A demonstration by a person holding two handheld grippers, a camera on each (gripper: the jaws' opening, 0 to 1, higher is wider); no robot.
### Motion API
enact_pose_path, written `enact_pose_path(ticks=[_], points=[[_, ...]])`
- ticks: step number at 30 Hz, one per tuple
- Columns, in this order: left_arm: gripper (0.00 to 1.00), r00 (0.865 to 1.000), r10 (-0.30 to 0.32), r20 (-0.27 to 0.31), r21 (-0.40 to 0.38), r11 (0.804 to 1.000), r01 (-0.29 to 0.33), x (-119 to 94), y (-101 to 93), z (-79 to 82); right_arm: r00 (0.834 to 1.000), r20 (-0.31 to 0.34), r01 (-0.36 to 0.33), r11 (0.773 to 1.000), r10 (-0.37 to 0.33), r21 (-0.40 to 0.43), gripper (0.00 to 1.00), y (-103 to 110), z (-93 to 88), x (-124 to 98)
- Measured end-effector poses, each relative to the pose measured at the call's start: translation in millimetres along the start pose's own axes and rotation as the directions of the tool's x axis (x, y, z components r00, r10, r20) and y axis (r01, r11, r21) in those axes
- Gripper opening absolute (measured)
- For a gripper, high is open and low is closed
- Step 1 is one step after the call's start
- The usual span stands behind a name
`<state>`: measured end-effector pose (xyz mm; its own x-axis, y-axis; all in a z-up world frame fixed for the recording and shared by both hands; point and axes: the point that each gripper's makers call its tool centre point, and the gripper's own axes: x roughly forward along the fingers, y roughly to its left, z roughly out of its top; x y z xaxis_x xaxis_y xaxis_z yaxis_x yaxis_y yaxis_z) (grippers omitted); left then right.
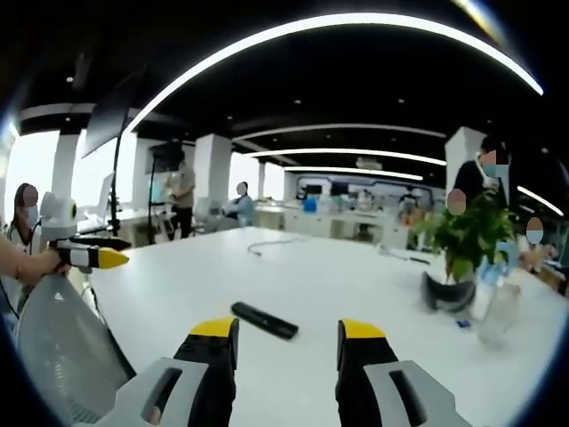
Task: Press the specified remote control buttons in sequence, fully releasing each button before pressing the next.
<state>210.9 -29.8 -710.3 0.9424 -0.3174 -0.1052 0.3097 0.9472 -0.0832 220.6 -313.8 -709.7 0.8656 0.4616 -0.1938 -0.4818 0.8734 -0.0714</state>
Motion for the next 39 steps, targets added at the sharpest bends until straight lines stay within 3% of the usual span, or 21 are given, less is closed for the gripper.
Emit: enact_pose_path(ticks=[21, 28, 33, 37, 39], points=[[0.78, 1.0, 0.004, 0.009, 0.005, 1.0, -0.004, 1, 0.7, 1.3, 1.0, 0.027, 0.012, 1.0, -0.012, 0.009, 0.41, -4, 4.4, -1], [0.78, 1.0, 0.0, 0.0, 0.012, 1.0, 0.0, 1, -4.1, 0.8, 0.998, 0.027, 0.061, 0.998, -0.061, -0.002, 0.47, -13, 4.2, -3], [0.77, 0.999, -0.012, -0.044, 0.035, 0.999, 0.013, 3, -6.4, -8.8, 0.996, 0.0, 0.09, 0.996, -0.09, -0.006, 0.46, -20, -1.8, -3], [0.86, 0.998, -0.037, -0.051, -0.027, 0.999, 0.036, 4, -6.1, -10.1, 0.998, -0.019, 0.053, 0.998, -0.054, -0.014, 0.46, -12, -4.7, -1], [0.9, 0.989, -0.078, -0.129, -0.031, 0.997, 0.075, 4, -13.7, -22.3, 0.999, -0.032, 0.039, 0.999, -0.039, -0.022, 0.47, -9, -6.6, 1]])
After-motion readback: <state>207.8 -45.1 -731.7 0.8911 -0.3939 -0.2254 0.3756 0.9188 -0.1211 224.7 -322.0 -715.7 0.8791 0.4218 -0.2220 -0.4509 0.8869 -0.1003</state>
